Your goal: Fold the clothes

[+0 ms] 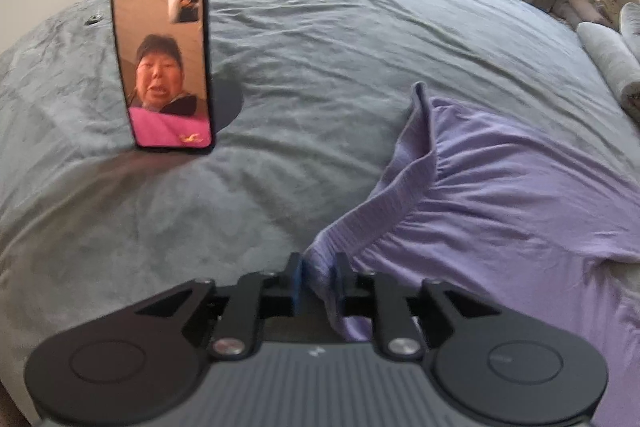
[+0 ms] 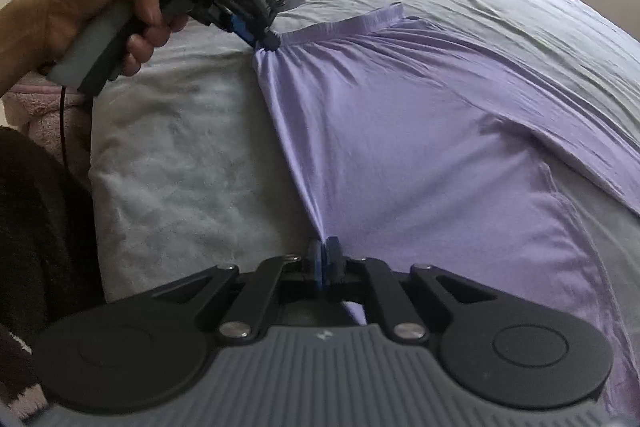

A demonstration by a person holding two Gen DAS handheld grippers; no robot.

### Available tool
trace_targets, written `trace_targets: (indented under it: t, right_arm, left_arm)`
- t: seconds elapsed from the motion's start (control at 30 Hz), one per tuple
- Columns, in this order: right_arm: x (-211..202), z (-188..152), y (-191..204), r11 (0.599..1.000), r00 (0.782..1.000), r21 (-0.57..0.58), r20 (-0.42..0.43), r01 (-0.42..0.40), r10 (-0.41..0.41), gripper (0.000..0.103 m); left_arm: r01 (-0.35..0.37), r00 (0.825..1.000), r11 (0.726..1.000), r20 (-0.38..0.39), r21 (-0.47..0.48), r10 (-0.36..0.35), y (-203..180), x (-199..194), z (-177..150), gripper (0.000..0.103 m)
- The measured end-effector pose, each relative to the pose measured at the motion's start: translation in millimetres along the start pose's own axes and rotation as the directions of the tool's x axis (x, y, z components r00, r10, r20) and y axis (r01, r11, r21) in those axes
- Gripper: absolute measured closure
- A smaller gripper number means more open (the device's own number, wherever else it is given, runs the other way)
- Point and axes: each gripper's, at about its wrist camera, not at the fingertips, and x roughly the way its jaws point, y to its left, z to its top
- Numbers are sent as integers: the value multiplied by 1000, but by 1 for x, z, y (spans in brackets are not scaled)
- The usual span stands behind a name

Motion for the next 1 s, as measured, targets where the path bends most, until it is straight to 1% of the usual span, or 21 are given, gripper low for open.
trace_targets:
  t: [0.03, 0.07, 0.13, 0.2, 0.27, 0.3, 0.43, 0.53, 0.67, 0.77, 0.83, 0.9, 0.93, 1.0]
  right_arm:
    - [-2, 2, -2, 1000, 1000, 7, 1, -9, 9, 89]
    - [-3, 4, -4, 1000, 1000, 14, 2, -19, 19, 89]
    - [-9, 8, -11, 998, 999, 40, 19, -45, 44, 87]
    - [-15, 14, -20, 995, 997, 75, 45, -68, 65, 74]
    - [-22, 18, -29, 992, 995, 106, 76, -71, 63, 71]
    - [-23, 20, -35, 991, 995, 116, 85, -62, 52, 71]
    - [-25, 32, -63, 991, 994, 133, 107, 21, -35, 71]
    - [-22, 47, -93, 987, 988, 141, 123, 79, -96, 71]
    - [-9, 73, -143, 975, 976, 158, 131, 155, -176, 70]
    - [6, 91, -179, 966, 968, 169, 127, 194, -217, 69]
    - [20, 102, -200, 960, 962, 160, 111, 229, -248, 68]
    - [35, 114, -218, 955, 957, 133, 88, 264, -276, 68]
    - [43, 118, -226, 954, 955, 116, 75, 278, -287, 68]
    - [58, 125, -238, 951, 952, 86, 50, 298, -303, 68]
  left_arm:
    - [20, 1000, 1000, 14, -1, -20, -1, -2, 3, 67]
    - [38, 999, 999, 32, 1, -38, -2, -4, 6, 57]
    - [72, 995, 997, 62, 14, -73, -6, -6, 15, 55]
    - [93, 993, 995, 74, 33, -95, -14, -2, 25, 53]
    - [101, 991, 993, 88, 52, -106, -24, 5, 35, 53]
    - [103, 990, 993, 94, 63, -108, -29, 10, 40, 53]
    - [107, 987, 991, 111, 78, -115, -46, 32, 58, 53]
    - [98, 988, 993, 112, 63, -104, -51, 50, 70, 53]
    - [85, 989, 996, 116, 39, -89, -54, 72, 84, 53]
    - [82, 989, 996, 121, 40, -86, -56, 84, 92, 58]
    - [82, 988, 996, 124, 46, -87, -58, 90, 95, 60]
    - [84, 988, 995, 128, 54, -91, -60, 95, 99, 67]
    - [87, 987, 994, 129, 59, -94, -60, 97, 100, 69]
    - [96, 986, 993, 128, 70, -104, -61, 100, 101, 80]
